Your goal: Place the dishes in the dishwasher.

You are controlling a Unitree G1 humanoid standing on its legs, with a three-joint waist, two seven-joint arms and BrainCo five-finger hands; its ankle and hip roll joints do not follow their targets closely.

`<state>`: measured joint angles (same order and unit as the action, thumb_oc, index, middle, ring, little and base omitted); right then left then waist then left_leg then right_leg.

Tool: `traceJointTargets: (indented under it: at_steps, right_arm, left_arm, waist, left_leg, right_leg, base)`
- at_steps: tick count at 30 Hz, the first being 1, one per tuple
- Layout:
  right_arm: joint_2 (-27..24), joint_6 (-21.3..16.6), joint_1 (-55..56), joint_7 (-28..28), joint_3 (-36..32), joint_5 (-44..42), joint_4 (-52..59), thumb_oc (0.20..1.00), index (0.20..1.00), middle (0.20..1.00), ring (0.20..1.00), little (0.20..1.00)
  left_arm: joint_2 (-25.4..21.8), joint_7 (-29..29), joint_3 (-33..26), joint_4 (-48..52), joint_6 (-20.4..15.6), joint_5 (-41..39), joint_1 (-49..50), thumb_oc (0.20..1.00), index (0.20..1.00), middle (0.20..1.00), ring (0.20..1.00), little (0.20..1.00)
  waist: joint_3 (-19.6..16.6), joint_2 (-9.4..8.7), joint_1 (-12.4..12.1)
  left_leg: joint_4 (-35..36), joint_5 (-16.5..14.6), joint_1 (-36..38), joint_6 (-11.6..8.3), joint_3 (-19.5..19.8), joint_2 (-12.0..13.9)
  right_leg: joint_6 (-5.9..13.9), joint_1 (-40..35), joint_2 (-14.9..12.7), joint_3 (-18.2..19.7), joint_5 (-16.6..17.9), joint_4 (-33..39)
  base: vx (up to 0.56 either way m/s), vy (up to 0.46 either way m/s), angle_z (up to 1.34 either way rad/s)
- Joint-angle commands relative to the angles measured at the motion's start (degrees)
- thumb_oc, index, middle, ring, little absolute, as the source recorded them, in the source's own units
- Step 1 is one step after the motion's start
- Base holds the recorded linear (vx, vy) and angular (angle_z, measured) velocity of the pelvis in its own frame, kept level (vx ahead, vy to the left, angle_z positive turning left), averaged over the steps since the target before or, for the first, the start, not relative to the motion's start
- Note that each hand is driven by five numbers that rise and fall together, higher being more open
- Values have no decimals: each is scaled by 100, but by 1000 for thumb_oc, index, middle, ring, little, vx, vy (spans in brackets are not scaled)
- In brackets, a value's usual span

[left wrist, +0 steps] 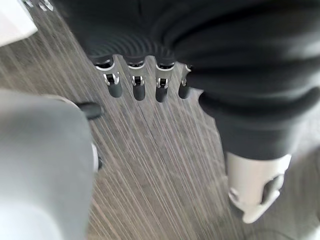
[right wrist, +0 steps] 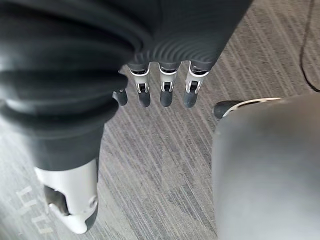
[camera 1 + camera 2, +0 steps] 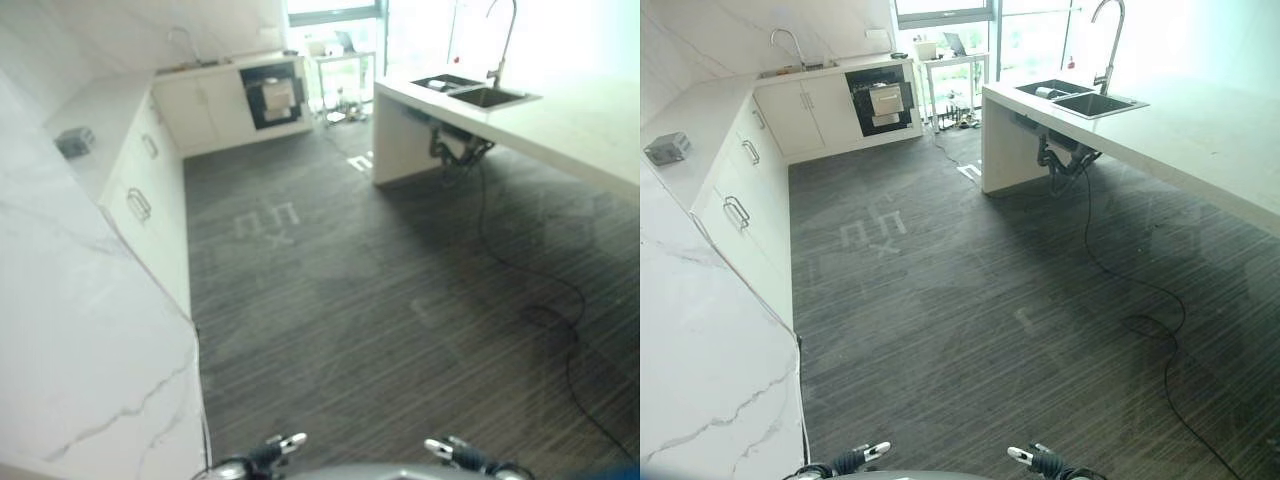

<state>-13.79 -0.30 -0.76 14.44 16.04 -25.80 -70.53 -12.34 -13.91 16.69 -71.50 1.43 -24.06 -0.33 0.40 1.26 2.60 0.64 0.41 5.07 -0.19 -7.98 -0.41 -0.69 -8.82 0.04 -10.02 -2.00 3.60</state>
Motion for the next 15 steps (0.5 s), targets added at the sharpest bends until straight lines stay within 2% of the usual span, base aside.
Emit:
traceJointTargets:
  at_steps: [1, 2, 3, 5, 6, 7, 8, 9, 10, 13, 14, 15]
  right_arm:
    - [20, 67, -544, 196, 64, -74, -58, 1000, 1000, 1000, 1000, 1000]
    - [-81, 98, -613, 148, 127, -78, 64, 1000, 1000, 1000, 1000, 1000]
    - [-115, 125, -639, 130, 137, -118, 121, 1000, 1000, 1000, 1000, 1000]
    - [-191, 152, -728, 164, 96, -185, 196, 1000, 1000, 1000, 1000, 1000]
    - [-228, 139, -788, 169, 82, -132, 208, 1000, 1000, 1000, 1000, 1000]
    - [-266, 93, -816, 156, 64, -32, 176, 1000, 1000, 1000, 1000, 1000]
    - [-274, 76, -808, 149, 59, -13, 170, 1000, 1000, 1000, 1000, 1000]
    - [-297, -34, -737, 105, 33, 39, 158, 1000, 1000, 1000, 1000, 1000]
    - [-290, -127, -693, 79, -3, 63, 160, 1000, 1000, 1000, 1000, 1000]
    - [-203, -295, -576, -70, -10, -11, 292, 1000, 1000, 1000, 1000, 1000]
    - [-123, -377, -421, -108, -48, -208, 446, 1000, 1000, 1000, 1000, 1000]
    - [-104, -447, -273, -68, -111, -309, 712, 1000, 1000, 1000, 1000, 1000]
  left_arm:
    - [86, 179, -118, -97, -187, -238, -549, 1000, 1000, 1000, 1000, 1000]
    - [88, 175, -145, -3, -207, -545, -595, 1000, 1000, 1000, 1000, 1000]
    - [85, 155, -189, 76, -186, -564, -584, 1000, 1000, 1000, 1000, 1000]
    - [54, 122, -215, 259, -253, -569, -517, 1000, 1000, 1000, 1000, 1000]
    - [51, 133, -206, 330, -293, -577, -483, 1000, 1000, 1000, 1000, 1000]
    - [61, 163, -174, 372, -325, -611, -450, 1000, 1000, 1000, 1000, 1000]
    - [64, 161, -173, 378, -326, -620, -443, 1000, 1000, 1000, 1000, 1000]
    - [69, 131, -173, 403, -362, -578, -399, 1000, 1000, 1000, 1000, 1000]
    - [65, 62, -176, 392, -405, -497, -384, 1000, 1000, 1000, 1000, 1000]
    - [-32, -140, -177, 306, -539, -434, -362, 1000, 1000, 1000, 1000, 1000]
    - [-146, -247, -178, 306, -518, -484, -404, 1000, 1000, 1000, 1000, 1000]
    - [-236, -342, -38, 444, -433, -444, -503, 1000, 1000, 1000, 1000, 1000]
  waist:
    - [464, -179, -73]
    - [629, -149, -129]
    - [666, -126, -165]
    - [734, -55, -273]
    - [702, 37, -327]
    - [692, 93, -421]
    - [687, 101, -435]
    - [658, 115, -447]
    - [632, 87, -455]
    - [535, -9, -541]
    - [473, -123, -533]
    - [449, -93, -428]
  left_leg:
    - [-2547, -356, -724, -166, -309, 263]
    - [-3057, 5, -1203, -248, -170, 325]
    - [-2909, 155, -1312, -281, -182, 346]
    - [-1982, 282, -1244, -317, -249, 444]
    - [-984, 475, -1153, -385, -242, 616]
    - [-38, 804, -1112, -496, -148, 784]
    - [97, 860, -1125, -520, -165, 824]
    - [335, 1008, -1205, -589, -426, 944]
    - [239, 967, -1246, -569, -562, 924]
    - [-103, 625, -1392, -300, -220, 609]
    - [-218, 484, -1370, -99, -219, 402]
    - [-163, 345, -1102, 161, -163, 206]
  right_leg:
    - [70, 285, -298, 46, -74, -537]
    - [-10, 285, -281, 57, -91, -629]
    - [4, 260, -278, 54, -116, -646]
    - [106, 80, -298, 31, -218, -615]
    - [179, -56, -277, 13, -297, -550]
    - [260, -343, -310, 29, -401, -434]
    - [270, -398, -313, 24, -427, -419]
    - [319, -600, -346, -39, -551, -415]
    - [368, -703, -414, -91, -596, -413]
    - [576, -856, -709, 60, -848, -853]
    - [736, -807, -939, 56, -523, -1338]
    - [783, -163, -1271, 203, 367, -2737]
  base:
    - [49, -113, 9]
    - [64, -19, 19]
    - [153, 102, 30]
    - [321, 244, 4]
    - [589, 413, -25]
    - [532, 365, -17]
    - [554, 381, 4]
    - [387, 297, 34]
    - [541, 434, 52]
    - [484, 412, 26]
    - [520, 537, -18]
    - [516, 575, -13]
